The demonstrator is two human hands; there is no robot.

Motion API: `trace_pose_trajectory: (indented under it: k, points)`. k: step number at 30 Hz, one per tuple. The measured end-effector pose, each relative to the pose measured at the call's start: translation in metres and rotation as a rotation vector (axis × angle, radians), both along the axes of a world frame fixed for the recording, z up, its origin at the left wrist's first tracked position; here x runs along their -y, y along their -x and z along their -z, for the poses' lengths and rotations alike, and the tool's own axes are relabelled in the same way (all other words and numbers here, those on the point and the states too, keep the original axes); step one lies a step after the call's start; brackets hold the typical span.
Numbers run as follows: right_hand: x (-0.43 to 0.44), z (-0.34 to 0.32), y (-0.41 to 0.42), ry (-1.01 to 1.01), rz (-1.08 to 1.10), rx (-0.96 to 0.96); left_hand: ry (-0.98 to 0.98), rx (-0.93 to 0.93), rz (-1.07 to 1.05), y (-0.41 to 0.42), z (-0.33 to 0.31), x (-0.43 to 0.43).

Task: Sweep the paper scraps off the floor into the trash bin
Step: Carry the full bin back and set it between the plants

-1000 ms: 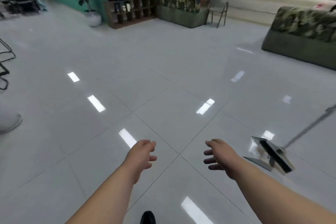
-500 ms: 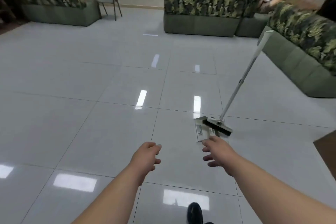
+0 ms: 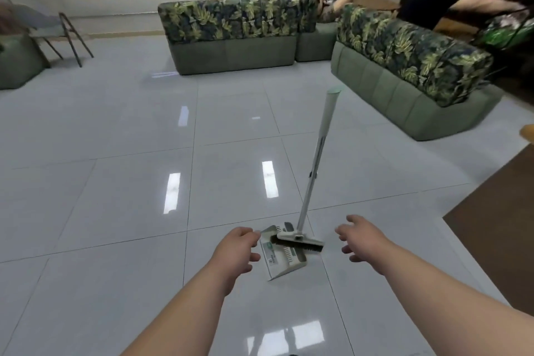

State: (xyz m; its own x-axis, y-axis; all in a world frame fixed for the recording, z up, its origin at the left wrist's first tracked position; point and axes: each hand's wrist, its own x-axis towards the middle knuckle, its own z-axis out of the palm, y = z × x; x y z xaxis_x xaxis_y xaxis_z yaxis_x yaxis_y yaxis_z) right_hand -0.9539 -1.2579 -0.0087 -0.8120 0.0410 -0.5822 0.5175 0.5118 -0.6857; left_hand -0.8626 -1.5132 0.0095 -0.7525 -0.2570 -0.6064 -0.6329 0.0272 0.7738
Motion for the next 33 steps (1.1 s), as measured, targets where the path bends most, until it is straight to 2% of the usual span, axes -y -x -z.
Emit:
trace_pose_trajectory:
  k: [4, 12, 18, 27, 31, 33]
  points:
    - [-0.011, -0.005, 0.073, -0.057, -0.015, -0.024, -0.004, 0.024, 0.091, 0.077, -0.004, -0.017]
    - [-0.016, 0.0, 0.2, -0.353, -0.242, -0.118, 0.017, 0.051, 0.247, 0.225, 0.015, -0.013]
    - [-0.001, 0.023, 0.279, -0.477, -0.357, -0.048, 0.035, 0.102, 0.393, 0.325, 0.033, 0.0]
    - [0.016, 0.069, 0.358, -0.719, -0.825, -0.107, 0.023, 0.219, 0.424, 0.402, 0.066, -0.002]
    - [0.021, 0.1, 0.388, -0.904, -1.212, -0.266, 0.025, 0.251, 0.345, 0.409, 0.073, 0.001]
    - [0.03, 0.114, 0.396, -1.044, -1.393, -0.255, 0.047, 0.263, 0.303, 0.405, 0.077, 0.006]
